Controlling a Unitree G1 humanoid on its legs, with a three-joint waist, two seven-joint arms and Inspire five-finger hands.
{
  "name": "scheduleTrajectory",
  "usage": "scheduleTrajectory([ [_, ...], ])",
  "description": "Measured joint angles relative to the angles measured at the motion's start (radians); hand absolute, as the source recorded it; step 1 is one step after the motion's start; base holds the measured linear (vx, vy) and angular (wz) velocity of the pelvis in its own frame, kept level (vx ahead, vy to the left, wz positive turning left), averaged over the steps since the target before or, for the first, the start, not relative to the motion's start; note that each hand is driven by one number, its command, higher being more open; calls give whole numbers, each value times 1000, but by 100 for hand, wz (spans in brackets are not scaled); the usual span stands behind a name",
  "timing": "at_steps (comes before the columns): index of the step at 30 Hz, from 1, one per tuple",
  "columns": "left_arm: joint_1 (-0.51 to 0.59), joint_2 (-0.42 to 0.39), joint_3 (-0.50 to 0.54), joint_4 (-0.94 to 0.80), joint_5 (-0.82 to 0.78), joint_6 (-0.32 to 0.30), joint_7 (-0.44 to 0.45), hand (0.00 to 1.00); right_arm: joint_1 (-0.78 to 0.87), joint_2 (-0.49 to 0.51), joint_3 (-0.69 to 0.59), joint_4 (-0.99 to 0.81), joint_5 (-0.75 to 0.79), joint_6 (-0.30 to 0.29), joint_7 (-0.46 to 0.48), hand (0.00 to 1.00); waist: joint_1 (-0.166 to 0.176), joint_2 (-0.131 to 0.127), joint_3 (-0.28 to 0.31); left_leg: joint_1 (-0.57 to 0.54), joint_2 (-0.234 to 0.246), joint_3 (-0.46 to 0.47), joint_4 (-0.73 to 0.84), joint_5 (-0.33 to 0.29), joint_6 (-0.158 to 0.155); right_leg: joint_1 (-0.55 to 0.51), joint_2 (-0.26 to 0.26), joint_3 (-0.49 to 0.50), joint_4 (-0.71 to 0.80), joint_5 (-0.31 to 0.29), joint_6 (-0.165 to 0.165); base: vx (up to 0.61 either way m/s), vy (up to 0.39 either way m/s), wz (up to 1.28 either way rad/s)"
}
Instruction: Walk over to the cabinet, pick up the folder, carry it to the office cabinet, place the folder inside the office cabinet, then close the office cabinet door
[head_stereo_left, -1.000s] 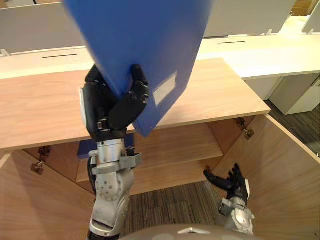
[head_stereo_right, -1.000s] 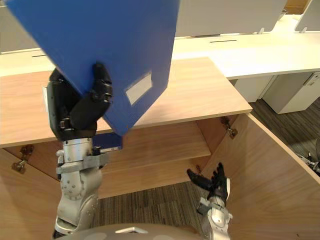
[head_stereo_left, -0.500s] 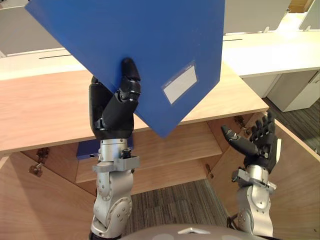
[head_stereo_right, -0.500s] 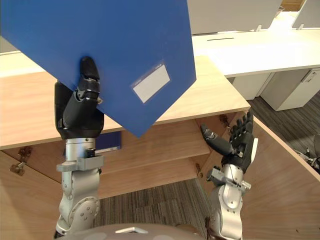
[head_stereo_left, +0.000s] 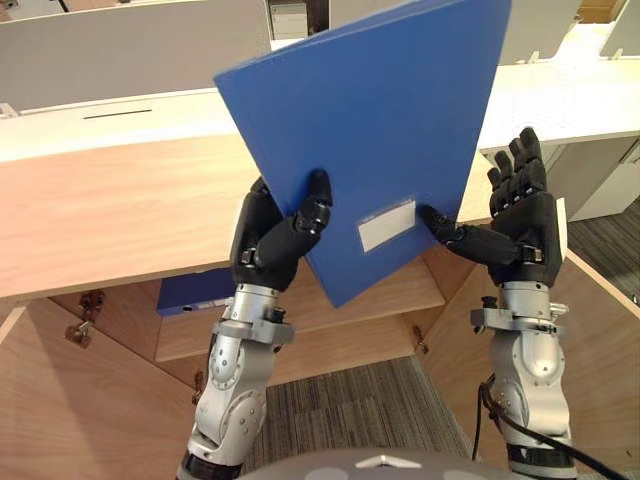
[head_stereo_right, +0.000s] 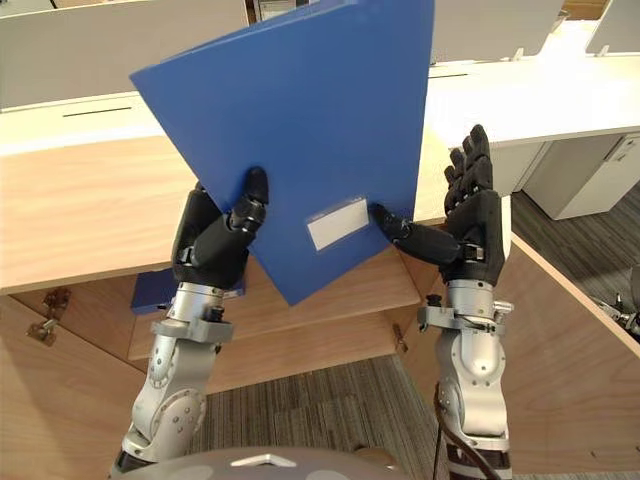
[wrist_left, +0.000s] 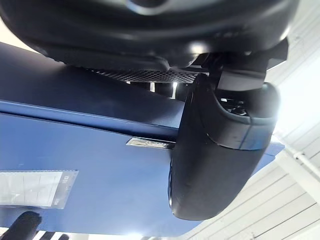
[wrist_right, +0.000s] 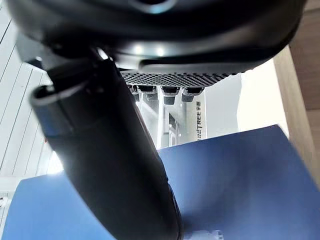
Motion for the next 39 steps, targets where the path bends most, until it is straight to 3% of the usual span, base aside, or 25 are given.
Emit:
scheduleTrajectory([
  [9, -23, 63, 48, 57, -49, -11, -93, 0, -98, -178, 0, 106, 58, -1, 113, 100, -1, 0, 0, -9, -9, -21, 0, 7, 9, 1, -11, -20, -1, 3, 5, -23, -13, 7],
  [14, -120, 143, 74, 137, -124, -22, -166, 0, -164, -279, 40, 235, 162, 1, 202, 100, 1, 0, 0, -19, -23, -24, -1, 15, 19, -2, -24, -21, -11, 15, 15, -48, 4, 2],
  [17, -164, 151, 84, 181, -158, -22, -207, 0, -202, -315, 71, 300, 270, 22, 269, 100, 0, 0, 0, -26, -28, -23, -1, 19, 24, -4, -30, -20, -24, 28, 15, -41, 8, -1],
  [18, -171, 160, 91, 188, -179, -22, -229, 0, -219, -336, 97, 330, 323, 44, 318, 0, 0, -2, 1, -28, -30, -22, -1, 21, 26, -4, -31, -20, -29, 33, 16, -34, 4, -1],
  [28, -240, 203, 131, 300, -222, -67, -286, 0, -321, -462, 215, 399, 367, 78, 443, 0, 0, -21, -3, -50, -28, -30, -6, 37, 24, -4, -29, -27, -71, 60, 4, -3, -7, 1],
  [33, -232, 196, 131, 336, -194, -55, -271, 0, -321, -387, 217, 435, 345, 114, 426, 0, 3, -27, -3, -51, -29, -43, -30, 57, 23, -9, -27, -40, -72, 64, 0, -1, -22, 8],
  [34, -227, 185, 134, 336, -176, -56, -268, 100, -321, -368, 213, 436, 337, 115, 425, 0, 3, -27, -3, -47, -30, -43, -42, 64, 22, -10, -26, -41, -71, 65, -1, 0, 0, 0],
  [39, -214, 128, 182, 332, -127, -57, -226, 100, -321, -279, 199, 421, 288, 113, 431, 0, 3, -27, -3, -41, -30, -44, -50, 70, 22, -10, -25, -42, -66, 65, -1, 0, 0, 0],
])
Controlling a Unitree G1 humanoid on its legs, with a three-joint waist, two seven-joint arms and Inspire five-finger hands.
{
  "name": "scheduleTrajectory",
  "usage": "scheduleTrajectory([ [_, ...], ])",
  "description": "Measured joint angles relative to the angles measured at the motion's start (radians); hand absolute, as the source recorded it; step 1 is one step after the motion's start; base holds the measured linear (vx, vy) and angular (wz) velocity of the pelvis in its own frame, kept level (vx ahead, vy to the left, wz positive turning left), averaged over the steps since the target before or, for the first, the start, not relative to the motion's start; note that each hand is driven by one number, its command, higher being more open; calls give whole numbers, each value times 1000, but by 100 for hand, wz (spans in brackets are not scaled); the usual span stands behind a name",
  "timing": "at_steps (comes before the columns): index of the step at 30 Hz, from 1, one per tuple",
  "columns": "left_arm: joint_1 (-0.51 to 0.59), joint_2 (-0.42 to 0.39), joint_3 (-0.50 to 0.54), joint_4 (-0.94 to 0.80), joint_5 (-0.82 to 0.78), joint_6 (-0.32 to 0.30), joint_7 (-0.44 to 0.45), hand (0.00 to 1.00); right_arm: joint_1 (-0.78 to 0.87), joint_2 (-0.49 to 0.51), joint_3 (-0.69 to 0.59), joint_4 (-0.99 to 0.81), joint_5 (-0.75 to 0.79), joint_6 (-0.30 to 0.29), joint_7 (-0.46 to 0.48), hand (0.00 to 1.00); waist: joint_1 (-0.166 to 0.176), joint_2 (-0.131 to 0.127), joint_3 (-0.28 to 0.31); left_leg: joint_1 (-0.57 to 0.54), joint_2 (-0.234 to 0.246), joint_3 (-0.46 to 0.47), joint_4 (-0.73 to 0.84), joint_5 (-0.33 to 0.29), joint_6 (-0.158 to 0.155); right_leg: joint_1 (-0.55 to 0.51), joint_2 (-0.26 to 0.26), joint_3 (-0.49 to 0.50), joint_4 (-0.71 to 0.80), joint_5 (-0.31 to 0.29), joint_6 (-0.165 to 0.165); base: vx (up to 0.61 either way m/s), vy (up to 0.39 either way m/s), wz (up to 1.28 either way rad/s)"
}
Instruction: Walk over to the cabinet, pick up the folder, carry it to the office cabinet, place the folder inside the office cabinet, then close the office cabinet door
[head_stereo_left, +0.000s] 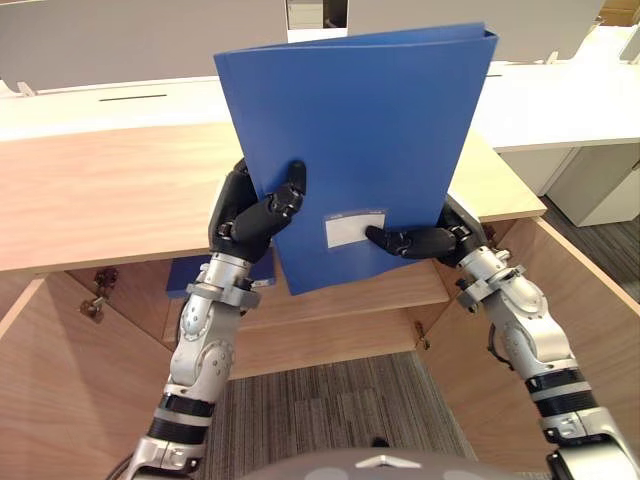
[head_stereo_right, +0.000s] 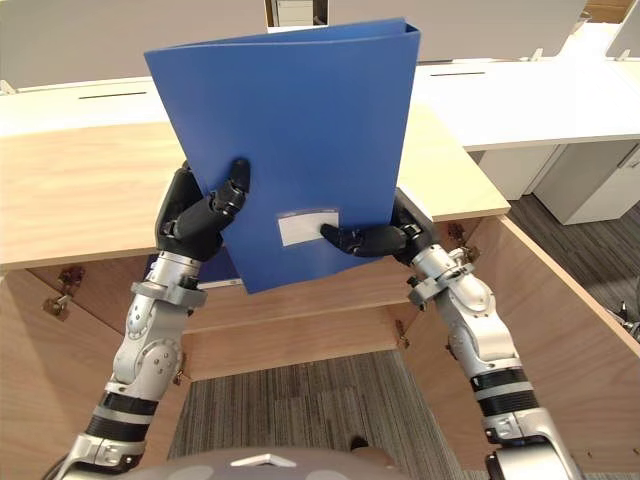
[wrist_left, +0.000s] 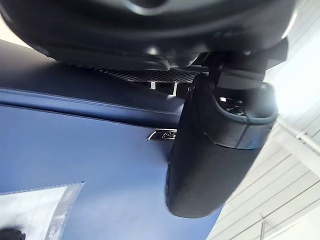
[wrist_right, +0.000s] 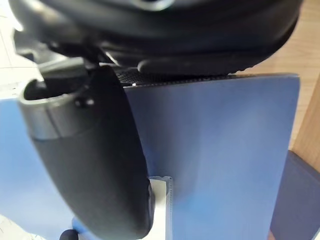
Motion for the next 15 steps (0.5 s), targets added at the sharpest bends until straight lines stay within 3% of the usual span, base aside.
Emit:
scheduleTrajectory([
  [9, 115, -132, 51, -160, 116, -27, 78, 100, 10, 170, -47, -90, -40, -6, -72, 0, 6, 0, 0, -1, 0, -14, -1, 4, 0, 4, -1, -12, 1, -1, 1, -2, -6, 3],
  [15, 222, -208, 90, -281, 267, -50, 144, 100, 47, 308, -95, -242, -57, -67, -153, 0, 8, 1, 0, 0, -2, -32, -4, 6, 0, 13, -4, -32, 1, -7, 3, -1, -8, 9],
])
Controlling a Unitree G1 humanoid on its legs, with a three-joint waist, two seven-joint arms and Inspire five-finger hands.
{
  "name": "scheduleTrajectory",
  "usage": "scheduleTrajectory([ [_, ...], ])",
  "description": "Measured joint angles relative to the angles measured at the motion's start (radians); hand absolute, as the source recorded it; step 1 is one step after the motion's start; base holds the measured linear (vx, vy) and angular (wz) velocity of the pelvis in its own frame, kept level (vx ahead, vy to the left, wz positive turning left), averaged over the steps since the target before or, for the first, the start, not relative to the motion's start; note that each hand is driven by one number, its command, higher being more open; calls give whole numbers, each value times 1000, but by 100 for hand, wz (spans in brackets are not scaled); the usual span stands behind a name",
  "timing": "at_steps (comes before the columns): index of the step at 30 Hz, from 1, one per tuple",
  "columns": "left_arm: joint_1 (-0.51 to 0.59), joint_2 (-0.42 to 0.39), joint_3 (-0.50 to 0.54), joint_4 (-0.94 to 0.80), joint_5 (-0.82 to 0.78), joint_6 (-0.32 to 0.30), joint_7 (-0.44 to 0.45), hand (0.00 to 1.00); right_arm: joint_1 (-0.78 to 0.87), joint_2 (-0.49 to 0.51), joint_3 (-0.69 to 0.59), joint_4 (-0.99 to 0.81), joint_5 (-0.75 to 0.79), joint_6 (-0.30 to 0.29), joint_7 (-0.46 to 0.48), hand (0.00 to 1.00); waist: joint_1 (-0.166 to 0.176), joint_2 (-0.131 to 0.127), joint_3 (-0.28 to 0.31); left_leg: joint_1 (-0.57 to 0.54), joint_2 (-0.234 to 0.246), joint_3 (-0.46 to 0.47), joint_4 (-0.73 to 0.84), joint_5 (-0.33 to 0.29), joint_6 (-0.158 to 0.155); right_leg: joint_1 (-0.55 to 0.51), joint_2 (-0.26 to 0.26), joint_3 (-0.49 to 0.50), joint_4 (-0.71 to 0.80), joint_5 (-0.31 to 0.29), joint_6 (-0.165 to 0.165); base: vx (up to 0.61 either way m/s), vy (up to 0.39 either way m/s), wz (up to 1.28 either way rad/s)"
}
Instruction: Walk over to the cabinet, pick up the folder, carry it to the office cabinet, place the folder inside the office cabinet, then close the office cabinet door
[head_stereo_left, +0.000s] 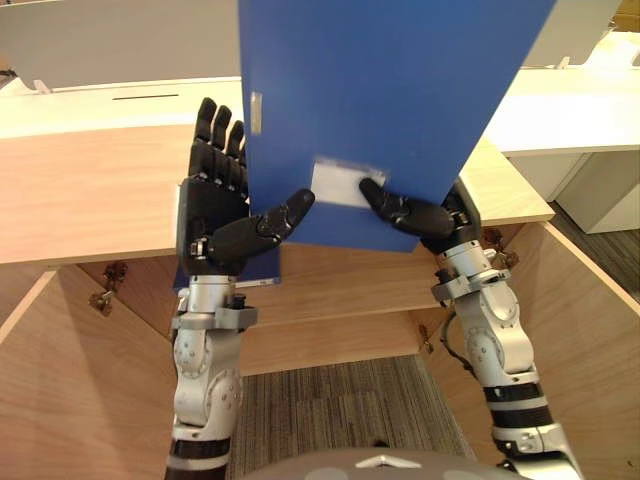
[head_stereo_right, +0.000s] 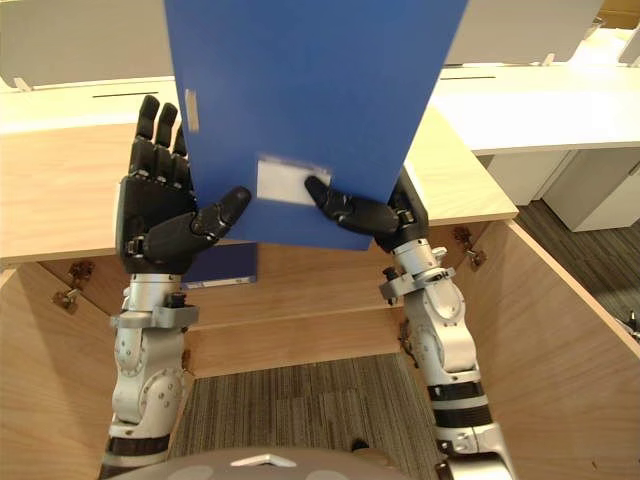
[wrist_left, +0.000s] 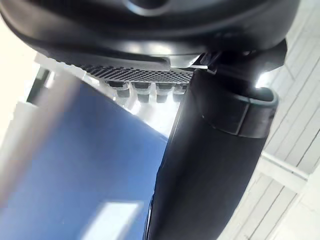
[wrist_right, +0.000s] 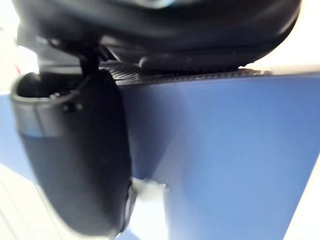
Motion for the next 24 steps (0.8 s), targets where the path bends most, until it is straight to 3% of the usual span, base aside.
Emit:
scheduleTrajectory([
  [5, 100, -98, 176, -49, 119, -10, 139, 100, 81, 63, -72, -116, 0, -61, -29, 0, 3, 3, -2, 8, -1, -25, -28, 18, -4, 9, 0, -26, 0, -10, -1, 1, -16, 13],
  [13, 258, -132, 324, -49, 195, -18, 267, 100, 156, 90, -113, -155, -18, -80, -68, 0, 24, 4, -12, 21, 1, -68, -74, 43, -9, 25, 1, -73, 0, -27, 0, -1, -23, 18],
  [18, 294, -144, 352, 15, 230, -15, 277, 100, 177, 89, -101, -155, -54, -78, -67, 0, 44, 1, -14, 19, 2, -88, -74, 43, -10, 32, -1, -91, -2, -30, 1, -4, -11, 13],
  [24, 325, -154, 347, 272, 235, 43, 256, 100, 177, 80, -80, -155, -81, -76, -69, 0, 50, -6, -18, 4, -1, -110, -74, 48, -10, 30, -6, -116, -2, -35, 3, -17, -8, 11],
])
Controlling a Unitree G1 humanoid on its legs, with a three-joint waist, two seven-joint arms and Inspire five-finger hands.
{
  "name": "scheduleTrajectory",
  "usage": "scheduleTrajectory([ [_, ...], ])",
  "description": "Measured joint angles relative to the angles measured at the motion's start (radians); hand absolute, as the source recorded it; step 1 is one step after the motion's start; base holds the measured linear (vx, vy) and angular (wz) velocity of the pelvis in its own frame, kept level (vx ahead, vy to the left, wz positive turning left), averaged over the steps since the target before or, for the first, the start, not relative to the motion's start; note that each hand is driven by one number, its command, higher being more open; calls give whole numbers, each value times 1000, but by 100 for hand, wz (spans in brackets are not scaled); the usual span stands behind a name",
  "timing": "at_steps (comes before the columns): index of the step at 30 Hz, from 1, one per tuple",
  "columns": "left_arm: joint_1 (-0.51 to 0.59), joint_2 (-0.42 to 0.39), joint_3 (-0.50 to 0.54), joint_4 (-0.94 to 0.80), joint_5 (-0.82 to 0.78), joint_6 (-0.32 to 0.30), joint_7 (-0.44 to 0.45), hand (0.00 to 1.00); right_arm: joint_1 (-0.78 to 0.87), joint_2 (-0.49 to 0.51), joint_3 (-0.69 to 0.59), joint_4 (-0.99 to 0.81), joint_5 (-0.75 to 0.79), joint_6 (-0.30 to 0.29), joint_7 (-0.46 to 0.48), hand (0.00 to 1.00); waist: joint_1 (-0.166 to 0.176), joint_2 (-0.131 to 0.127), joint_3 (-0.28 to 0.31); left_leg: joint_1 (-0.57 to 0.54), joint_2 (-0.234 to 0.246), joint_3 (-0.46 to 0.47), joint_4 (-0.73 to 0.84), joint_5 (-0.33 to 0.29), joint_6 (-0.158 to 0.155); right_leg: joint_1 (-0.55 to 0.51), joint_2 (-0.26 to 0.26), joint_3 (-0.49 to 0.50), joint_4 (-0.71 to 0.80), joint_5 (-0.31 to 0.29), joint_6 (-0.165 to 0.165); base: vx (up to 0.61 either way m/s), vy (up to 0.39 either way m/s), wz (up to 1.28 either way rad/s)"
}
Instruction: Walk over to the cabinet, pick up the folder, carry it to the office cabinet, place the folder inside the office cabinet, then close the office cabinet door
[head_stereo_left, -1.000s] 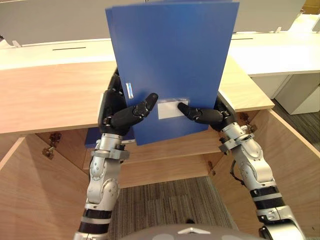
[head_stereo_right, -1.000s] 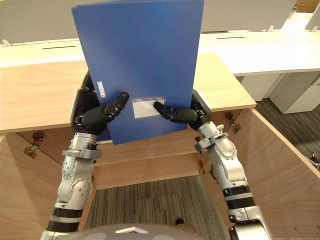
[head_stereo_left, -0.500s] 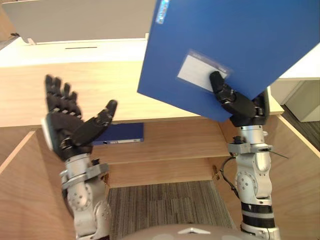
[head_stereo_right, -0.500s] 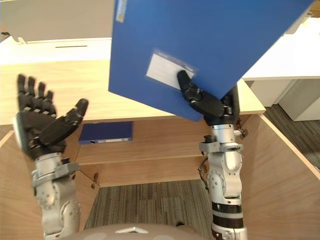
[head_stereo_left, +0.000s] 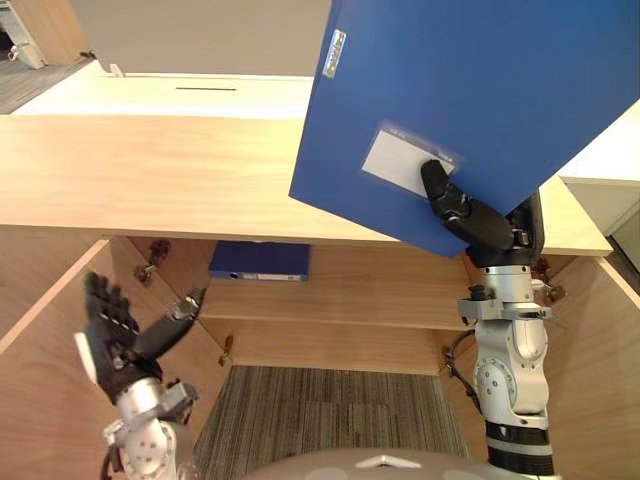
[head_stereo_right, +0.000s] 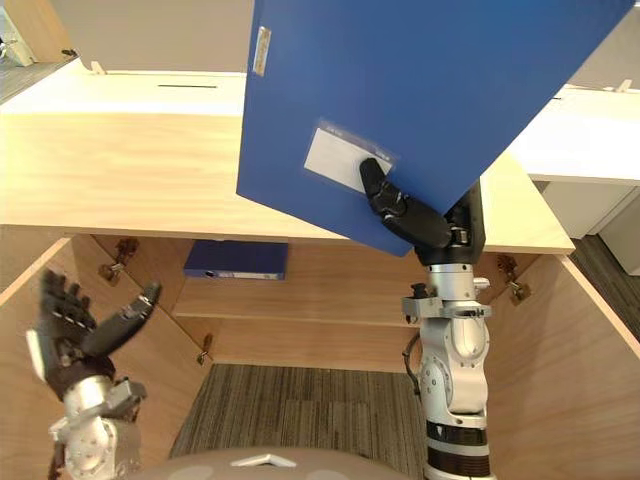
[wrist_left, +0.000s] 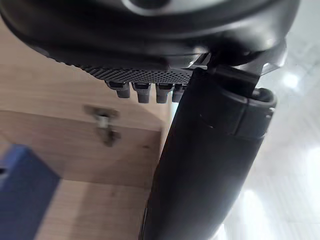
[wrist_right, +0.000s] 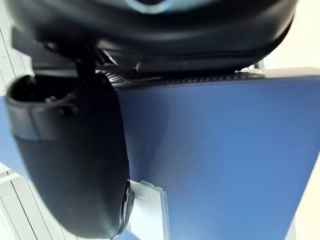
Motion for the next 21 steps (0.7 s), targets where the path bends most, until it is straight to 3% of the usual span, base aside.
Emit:
scheduleTrajectory([
  [9, -26, 17, 4, 575, 45, 77, -24, 100, 37, -85, 177, 0, -86, 5, 1, 0, 2, -7, -4, -9, 1, 3, 0, 0, -1, -11, 1, 3, 0, -1, -1, 0, 0, 0],
  [14, -52, 28, 4, 803, 85, 99, -42, 100, 45, -151, 264, 1, -135, 20, 18, 0, 2, -5, -3, -6, 3, 7, 0, -1, -2, -14, 3, 8, 1, -2, -2, -9, 0, -1],
  [21, -137, 141, -35, 1034, 163, 112, -56, 100, 44, -244, 419, 64, -215, 20, 43, 0, 2, 2, -1, -10, 11, 29, 7, -5, -10, -29, 17, 31, 3, -2, -6, -22, -13, -10],
])
